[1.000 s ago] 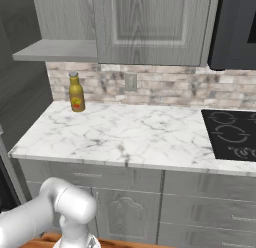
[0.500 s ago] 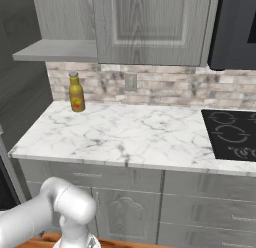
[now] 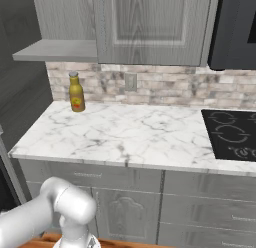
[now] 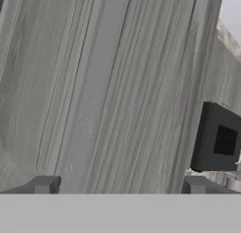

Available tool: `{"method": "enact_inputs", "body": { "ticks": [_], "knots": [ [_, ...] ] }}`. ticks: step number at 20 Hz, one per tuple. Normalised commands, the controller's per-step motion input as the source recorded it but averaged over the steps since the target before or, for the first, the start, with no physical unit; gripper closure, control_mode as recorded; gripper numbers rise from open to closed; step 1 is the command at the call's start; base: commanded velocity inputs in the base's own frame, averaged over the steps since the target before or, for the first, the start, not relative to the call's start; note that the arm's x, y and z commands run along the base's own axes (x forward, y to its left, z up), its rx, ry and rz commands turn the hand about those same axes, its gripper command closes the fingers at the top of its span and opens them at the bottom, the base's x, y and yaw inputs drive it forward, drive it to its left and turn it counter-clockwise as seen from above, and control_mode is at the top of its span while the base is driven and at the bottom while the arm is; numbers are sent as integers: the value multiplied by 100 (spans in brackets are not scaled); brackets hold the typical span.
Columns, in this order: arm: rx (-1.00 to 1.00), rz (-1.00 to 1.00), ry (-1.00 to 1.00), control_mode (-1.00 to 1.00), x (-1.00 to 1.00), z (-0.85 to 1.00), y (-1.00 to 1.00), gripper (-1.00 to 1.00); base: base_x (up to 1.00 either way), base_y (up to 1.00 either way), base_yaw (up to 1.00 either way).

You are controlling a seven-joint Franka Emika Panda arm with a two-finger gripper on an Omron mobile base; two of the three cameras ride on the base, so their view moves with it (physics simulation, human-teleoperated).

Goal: Close all open cabinet doors.

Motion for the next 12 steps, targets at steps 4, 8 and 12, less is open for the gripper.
{"method": "enact_inputs", "body": {
  "ticks": [4, 8, 12],
  "knots": [
    [0, 0, -6, -100, 14, 0, -37, -100, 0, 0, 0],
    [0, 0, -4, -100, 12, 0, -41, -100, 0, 0, 0],
    [0, 0, -4, -100, 10, 0, -42, -100, 0, 0, 0]
  ]
}}
